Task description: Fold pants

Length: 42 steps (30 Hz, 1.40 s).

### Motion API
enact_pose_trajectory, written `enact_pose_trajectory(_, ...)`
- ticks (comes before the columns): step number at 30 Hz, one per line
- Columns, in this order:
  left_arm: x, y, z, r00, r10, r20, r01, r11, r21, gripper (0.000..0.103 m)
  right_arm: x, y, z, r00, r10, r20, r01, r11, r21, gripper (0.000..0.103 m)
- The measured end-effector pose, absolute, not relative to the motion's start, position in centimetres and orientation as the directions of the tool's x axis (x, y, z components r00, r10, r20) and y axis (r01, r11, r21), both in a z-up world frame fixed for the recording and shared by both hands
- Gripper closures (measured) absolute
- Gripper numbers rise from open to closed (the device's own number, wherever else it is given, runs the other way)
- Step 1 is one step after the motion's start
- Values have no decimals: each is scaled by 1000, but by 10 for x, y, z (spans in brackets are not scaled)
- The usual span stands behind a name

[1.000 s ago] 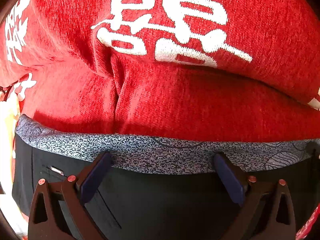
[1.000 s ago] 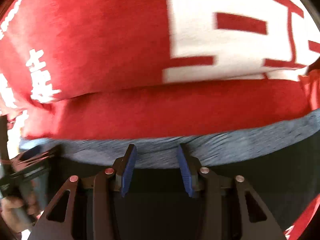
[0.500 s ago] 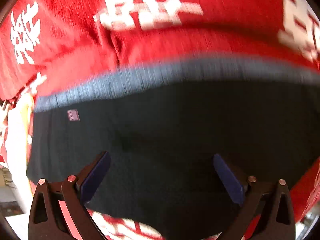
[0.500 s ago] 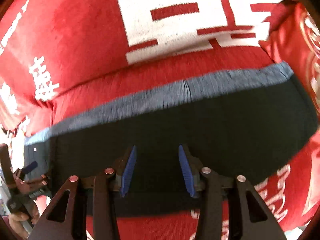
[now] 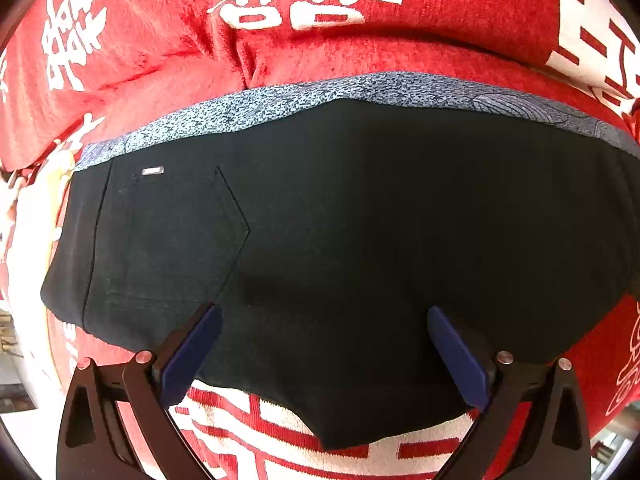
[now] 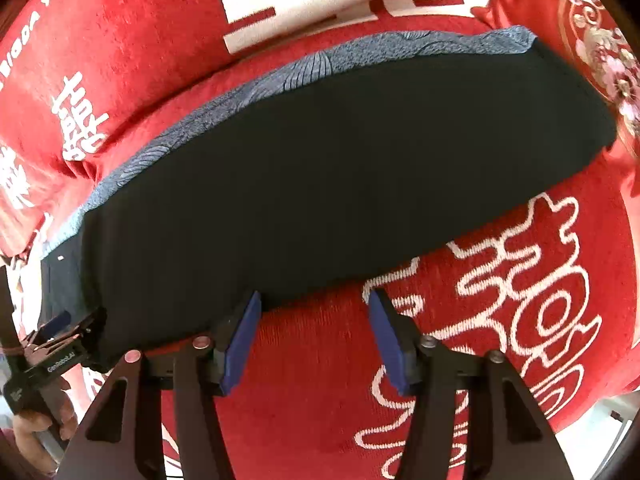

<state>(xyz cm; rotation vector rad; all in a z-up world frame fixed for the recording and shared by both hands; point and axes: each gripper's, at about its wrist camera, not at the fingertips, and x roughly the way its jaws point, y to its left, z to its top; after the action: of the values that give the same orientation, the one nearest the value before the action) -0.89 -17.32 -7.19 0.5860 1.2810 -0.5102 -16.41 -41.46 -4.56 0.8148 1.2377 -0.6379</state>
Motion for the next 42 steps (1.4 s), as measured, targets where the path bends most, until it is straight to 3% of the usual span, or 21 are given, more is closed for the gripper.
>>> enact_pose_trajectory(9,-13,-177,-72,246,4,-969,645,746,167,0,-169,-405,-48,194,32,-981,786,593,174,43)
enact_pose_trajectory(18,-18,-181,-69,284,24,-959,650,730,211,0,-147,-397,-24,241,-57,-969,692,710,131,43)
enact_pose_trajectory(26,-22,-184,-68,313,35,-949,653,717,242,0,-124,-400,-49,236,-3,-972,676,719,162,39)
enact_pose_trajectory(42,-26,-188,-68,343,57,-938,663,693,285,0,-186,-390,-56,284,90,-955,711,648,272,36)
